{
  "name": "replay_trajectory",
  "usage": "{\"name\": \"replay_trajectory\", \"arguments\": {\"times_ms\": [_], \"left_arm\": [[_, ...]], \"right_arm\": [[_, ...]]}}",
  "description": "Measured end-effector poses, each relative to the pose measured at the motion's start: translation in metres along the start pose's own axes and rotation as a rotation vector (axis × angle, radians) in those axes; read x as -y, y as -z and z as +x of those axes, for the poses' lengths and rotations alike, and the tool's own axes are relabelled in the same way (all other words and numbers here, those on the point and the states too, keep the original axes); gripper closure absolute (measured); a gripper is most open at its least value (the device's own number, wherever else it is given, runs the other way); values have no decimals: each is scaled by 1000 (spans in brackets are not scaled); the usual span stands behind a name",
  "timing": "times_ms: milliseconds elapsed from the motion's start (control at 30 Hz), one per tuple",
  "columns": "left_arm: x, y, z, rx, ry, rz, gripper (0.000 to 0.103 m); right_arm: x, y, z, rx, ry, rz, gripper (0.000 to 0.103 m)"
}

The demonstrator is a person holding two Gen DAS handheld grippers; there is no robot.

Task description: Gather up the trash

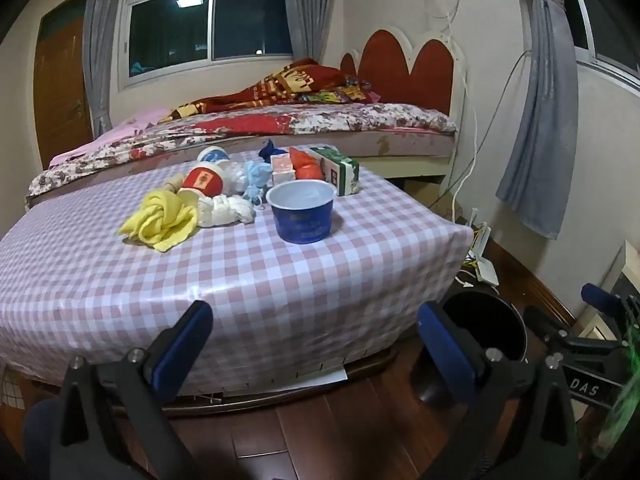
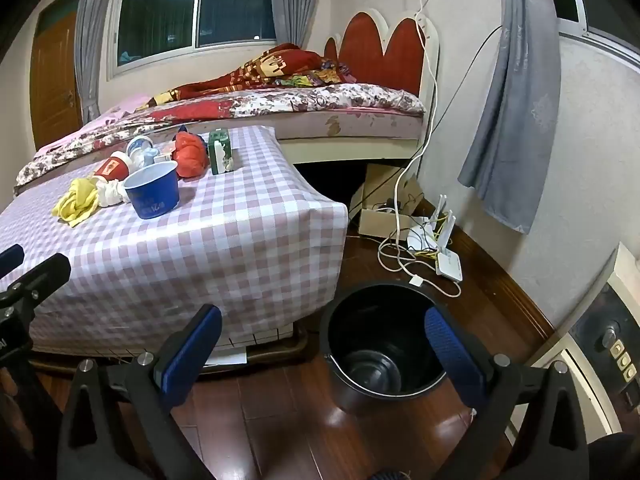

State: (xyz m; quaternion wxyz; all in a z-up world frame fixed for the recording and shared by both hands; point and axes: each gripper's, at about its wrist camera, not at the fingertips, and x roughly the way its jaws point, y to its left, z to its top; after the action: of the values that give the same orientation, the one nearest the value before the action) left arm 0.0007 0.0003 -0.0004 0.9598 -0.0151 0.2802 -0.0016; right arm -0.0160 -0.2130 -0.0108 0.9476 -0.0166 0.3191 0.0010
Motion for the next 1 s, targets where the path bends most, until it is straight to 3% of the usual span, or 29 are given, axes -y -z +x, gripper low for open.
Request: {"name": "replay_trajectory", "arguments": {"times_ms": [1000], "left_arm": [[-10,7,-2,-1,-20,-9,1]], "right_arm": [[-2,-2,1,8,-1,4,1]]}}
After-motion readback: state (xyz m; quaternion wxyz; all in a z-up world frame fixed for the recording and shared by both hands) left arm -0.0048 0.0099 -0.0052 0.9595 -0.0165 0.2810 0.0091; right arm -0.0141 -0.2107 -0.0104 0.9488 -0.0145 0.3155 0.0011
